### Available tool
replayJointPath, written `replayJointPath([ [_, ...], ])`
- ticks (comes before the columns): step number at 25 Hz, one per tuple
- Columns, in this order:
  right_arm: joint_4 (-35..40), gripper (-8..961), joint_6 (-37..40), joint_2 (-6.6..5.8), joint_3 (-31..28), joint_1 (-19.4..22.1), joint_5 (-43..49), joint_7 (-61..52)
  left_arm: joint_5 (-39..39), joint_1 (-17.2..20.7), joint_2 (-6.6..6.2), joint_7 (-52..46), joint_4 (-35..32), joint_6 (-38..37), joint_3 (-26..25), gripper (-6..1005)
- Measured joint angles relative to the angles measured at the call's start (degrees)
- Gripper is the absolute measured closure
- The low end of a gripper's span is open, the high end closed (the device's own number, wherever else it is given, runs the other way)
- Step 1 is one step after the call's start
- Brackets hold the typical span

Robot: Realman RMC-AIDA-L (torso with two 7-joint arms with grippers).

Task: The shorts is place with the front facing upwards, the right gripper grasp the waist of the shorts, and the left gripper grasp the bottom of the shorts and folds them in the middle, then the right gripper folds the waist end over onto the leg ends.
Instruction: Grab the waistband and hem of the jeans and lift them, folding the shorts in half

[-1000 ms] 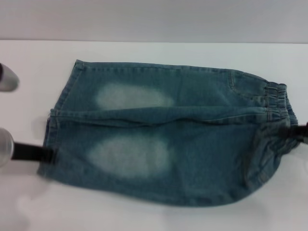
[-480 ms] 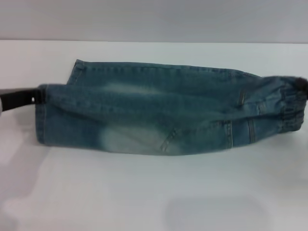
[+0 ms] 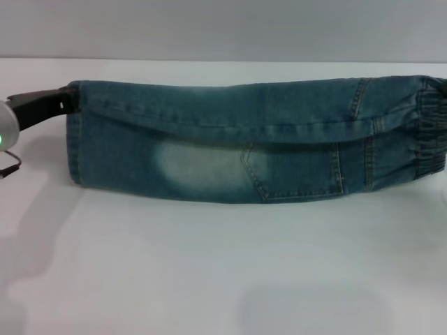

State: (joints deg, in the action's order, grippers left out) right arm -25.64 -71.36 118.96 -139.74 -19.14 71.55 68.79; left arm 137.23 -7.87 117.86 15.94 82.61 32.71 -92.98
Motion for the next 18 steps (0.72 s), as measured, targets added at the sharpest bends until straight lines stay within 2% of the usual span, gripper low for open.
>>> replayJointPath([
  [5,0.88,945,1.42,-0.05,-1.68,-1.19,-0.37,1.42,-4.23,-2.58,0.00,4.32,-3.43,-1.71,-0.60,959],
  [13,1.57,946,6.51,-0.03,-4.90,-2.18,-0.73,4.17,-5.49,-7.05,0.06,6.21,-10.00,-5.32,-1.10,961],
  [18,3.45,945,13.12,-0.31,-6.01,-5.29,-0.72,8.85,-6.82,-12.68,0.21,7.69,-20.63,-13.68,0.24,960],
])
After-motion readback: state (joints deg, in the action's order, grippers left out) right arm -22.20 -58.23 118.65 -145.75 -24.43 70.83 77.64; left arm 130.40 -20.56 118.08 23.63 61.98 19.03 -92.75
